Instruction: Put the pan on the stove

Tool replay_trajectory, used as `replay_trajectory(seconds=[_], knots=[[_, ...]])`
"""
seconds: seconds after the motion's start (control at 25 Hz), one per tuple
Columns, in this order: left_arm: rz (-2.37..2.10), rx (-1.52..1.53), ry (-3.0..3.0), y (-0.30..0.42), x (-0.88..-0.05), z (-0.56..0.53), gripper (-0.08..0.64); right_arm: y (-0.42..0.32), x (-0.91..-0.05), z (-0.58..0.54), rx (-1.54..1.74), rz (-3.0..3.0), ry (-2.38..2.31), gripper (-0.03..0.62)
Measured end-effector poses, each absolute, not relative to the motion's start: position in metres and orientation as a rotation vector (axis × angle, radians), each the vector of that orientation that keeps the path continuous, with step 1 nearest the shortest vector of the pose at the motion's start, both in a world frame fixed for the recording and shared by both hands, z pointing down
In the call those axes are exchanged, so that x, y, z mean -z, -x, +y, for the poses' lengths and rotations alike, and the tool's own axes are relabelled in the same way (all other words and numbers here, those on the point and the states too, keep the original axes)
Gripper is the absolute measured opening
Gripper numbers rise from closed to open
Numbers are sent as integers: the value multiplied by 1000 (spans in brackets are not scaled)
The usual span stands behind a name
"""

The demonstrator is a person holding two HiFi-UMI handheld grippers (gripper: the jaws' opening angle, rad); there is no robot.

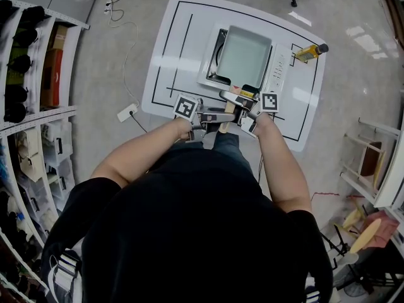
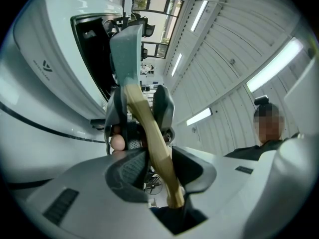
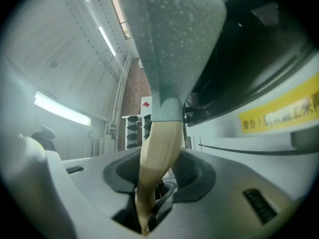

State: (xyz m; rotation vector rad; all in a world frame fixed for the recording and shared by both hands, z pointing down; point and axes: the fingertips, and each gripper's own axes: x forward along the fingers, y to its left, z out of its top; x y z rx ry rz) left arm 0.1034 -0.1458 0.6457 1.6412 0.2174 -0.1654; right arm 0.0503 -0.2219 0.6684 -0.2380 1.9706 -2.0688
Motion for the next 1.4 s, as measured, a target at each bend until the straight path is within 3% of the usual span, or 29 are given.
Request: replay_trajectory(seconds=[0.84,1.4], knots=[[300,177,-1610,-104,-636,-147,239,-62,-670,-226,2026,1870,277,192],[260,52,-1631,-96,-651,-136,264,-73,-674,-217,2001,1967,416,238]])
